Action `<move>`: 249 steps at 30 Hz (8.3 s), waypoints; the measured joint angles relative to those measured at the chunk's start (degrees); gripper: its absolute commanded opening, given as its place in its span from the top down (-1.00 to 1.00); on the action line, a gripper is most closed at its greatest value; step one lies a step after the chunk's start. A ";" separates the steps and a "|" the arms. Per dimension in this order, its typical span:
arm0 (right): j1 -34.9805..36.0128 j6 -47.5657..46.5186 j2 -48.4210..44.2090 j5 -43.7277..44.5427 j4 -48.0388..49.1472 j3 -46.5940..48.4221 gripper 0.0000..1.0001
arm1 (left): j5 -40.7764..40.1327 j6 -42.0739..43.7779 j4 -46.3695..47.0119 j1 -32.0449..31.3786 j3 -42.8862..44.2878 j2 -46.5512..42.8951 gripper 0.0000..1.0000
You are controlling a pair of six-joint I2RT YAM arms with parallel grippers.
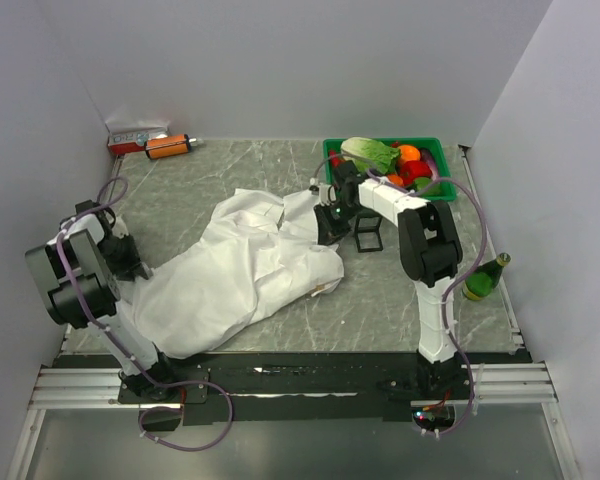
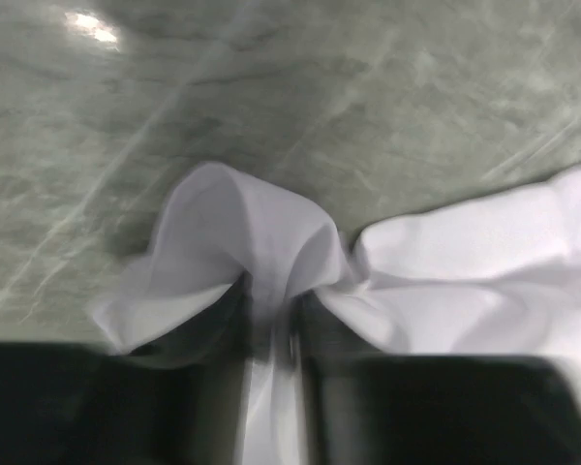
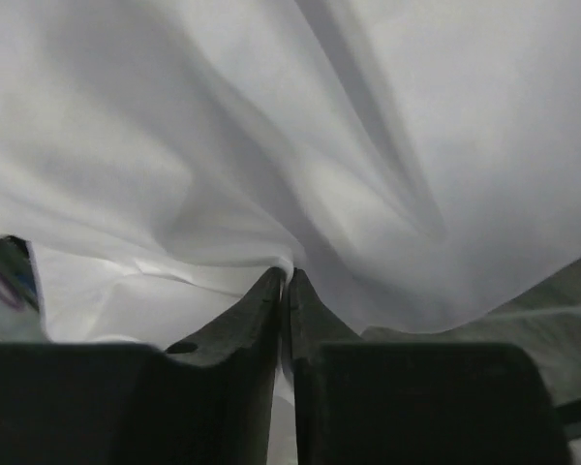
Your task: Remove the brooch from the garment
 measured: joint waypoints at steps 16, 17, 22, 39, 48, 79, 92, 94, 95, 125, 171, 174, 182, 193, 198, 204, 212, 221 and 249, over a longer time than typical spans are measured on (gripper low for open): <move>-5.92 -4.07 -18.36 -7.93 14.95 17.07 1.00 | 10.86 4.83 -4.79 6.34 37.35 -10.73 0.99; -6.51 -4.04 -20.92 -8.02 17.75 16.90 1.00 | 10.56 4.59 -3.04 6.97 37.90 -14.10 0.99; -7.85 -3.45 -26.86 -8.41 27.93 20.83 1.00 | 9.35 3.54 5.40 7.02 39.04 -29.81 0.99; 2.05 -5.33 -29.27 -9.31 20.81 11.26 1.00 | 9.46 4.90 11.02 6.27 13.18 -30.25 -0.69; 0.31 -0.52 -10.16 -5.20 17.97 15.04 1.00 | 10.34 21.20 3.61 -25.79 -1.51 -38.32 -0.69; -0.98 4.31 -10.78 -3.10 19.47 14.56 1.00 | -7.23 21.38 -12.61 -65.94 -22.32 -36.30 -0.65; -3.74 6.60 -10.29 -2.80 20.06 19.41 1.00 | -13.92 16.55 -10.97 -72.91 -22.80 -32.70 -0.44; -3.76 7.06 -10.29 -2.86 20.09 19.41 1.00 | -14.64 16.26 -10.47 -73.72 -22.80 -31.89 -0.51; -3.76 7.23 -10.29 -2.93 20.09 19.41 1.00 | -14.86 16.11 -10.08 -74.07 -22.80 -31.26 -0.53; -3.98 9.07 -9.90 -3.23 20.31 19.50 1.00 | -18.78 14.69 -10.34 -75.76 -17.59 -25.07 0.99; 15.69 -33.20 -48.81 19.23 22.47 14.91 1.00 | -12.22 30.12 17.22 -4.81 43.89 -44.72 0.99; 14.47 -33.70 -49.20 17.86 25.33 3.23 1.00 | -9.05 29.24 17.75 -4.81 29.27 -46.69 0.99; 10.69 -32.04 -33.00 12.50 30.01 -10.14 1.00 | -3.67 28.94 20.26 -4.98 -4.72 -33.03 0.99; 8.31 -26.99 4.52 15.21 26.82 21.11 0.26 | -8.66 26.03 23.80 -5.25 13.07 0.09 0.99; 7.87 -25.09 9.77 19.10 24.30 31.78 -0.40 | -12.24 23.89 25.07 -5.38 24.24 3.87 0.33; 6.60 -25.00 1.20 17.27 25.73 20.55 -0.20 | -12.37 21.99 23.26 -7.39 28.15 5.77 -0.18; 6.03 -32.00 -6.38 1.73 18.10 10.58 0.05 | -3.02 20.37 20.92 -20.44 17.33 -2.82 -0.28; 5.81 -20.06 2.14 -7.39 14.34 17.90 0.31 | 27.06 4.31 23.74 -31.82 18.21 4.22 -0.04; 4.15 -4.96 -12.24 -11.17 14.95 -3.10 0.25 | 33.94 -11.56 28.04 -38.91 22.80 24.44 0.15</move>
